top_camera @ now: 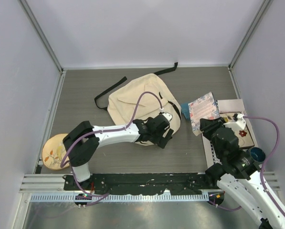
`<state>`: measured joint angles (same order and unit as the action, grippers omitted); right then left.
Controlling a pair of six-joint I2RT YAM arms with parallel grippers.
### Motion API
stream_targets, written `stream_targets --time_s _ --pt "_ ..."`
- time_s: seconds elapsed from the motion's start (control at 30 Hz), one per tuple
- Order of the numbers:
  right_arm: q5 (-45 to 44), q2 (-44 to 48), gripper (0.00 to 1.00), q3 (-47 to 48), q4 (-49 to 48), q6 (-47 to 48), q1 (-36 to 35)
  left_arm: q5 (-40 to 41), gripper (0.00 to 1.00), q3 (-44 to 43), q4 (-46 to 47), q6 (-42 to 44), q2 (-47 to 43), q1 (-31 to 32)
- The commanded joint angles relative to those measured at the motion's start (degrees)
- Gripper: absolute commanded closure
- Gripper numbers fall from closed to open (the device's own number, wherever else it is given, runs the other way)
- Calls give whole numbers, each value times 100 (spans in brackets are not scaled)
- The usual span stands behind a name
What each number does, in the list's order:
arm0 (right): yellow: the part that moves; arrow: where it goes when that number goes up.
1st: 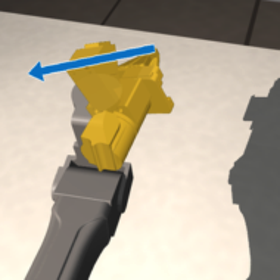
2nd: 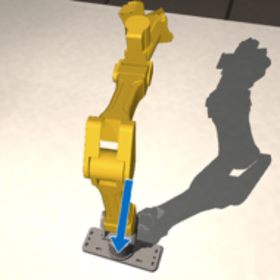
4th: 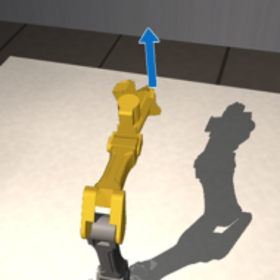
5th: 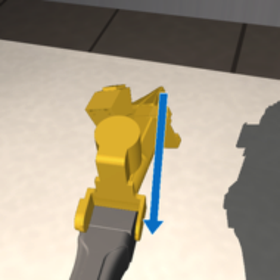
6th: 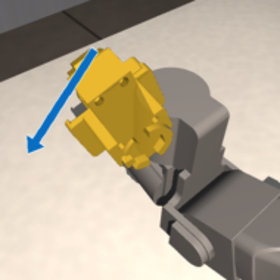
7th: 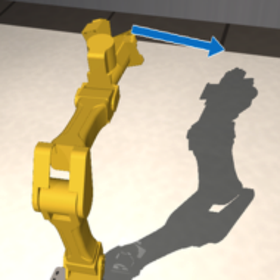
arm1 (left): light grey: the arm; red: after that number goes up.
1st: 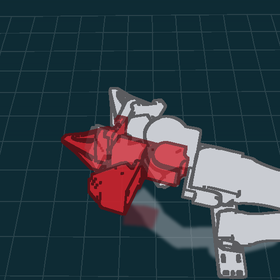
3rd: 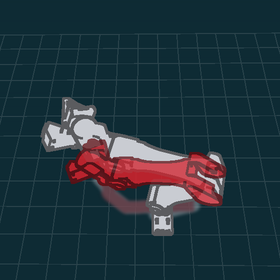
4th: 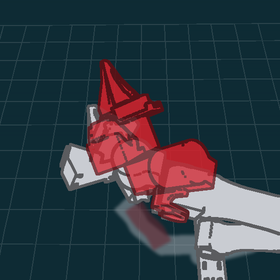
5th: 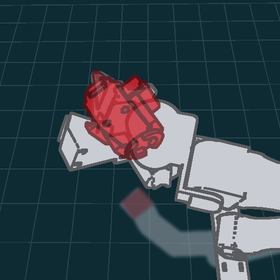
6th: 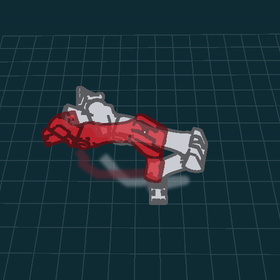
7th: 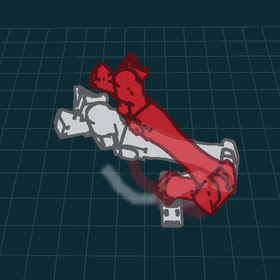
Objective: Pack the student bag
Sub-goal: Place the book in the student bag.
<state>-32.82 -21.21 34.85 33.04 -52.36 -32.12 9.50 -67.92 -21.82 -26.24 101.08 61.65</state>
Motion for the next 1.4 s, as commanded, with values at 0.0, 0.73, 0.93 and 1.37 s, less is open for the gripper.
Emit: stream_targets --time_s 0.0,0.73,0.93,1.37 --pt "-278 65 99 312 -386 -29 4 193 11 -581 -138 443 192 5" --pt "-111 100 99 127 -386 -169 4 202 42 -1259 -279 813 1037 14" --pt "-102 100 99 118 -386 -161 4 193 74 -1285 -270 787 993 14" --pt "-32 91 99 83 -394 -187 4 289 100 -1311 -349 761 721 5"
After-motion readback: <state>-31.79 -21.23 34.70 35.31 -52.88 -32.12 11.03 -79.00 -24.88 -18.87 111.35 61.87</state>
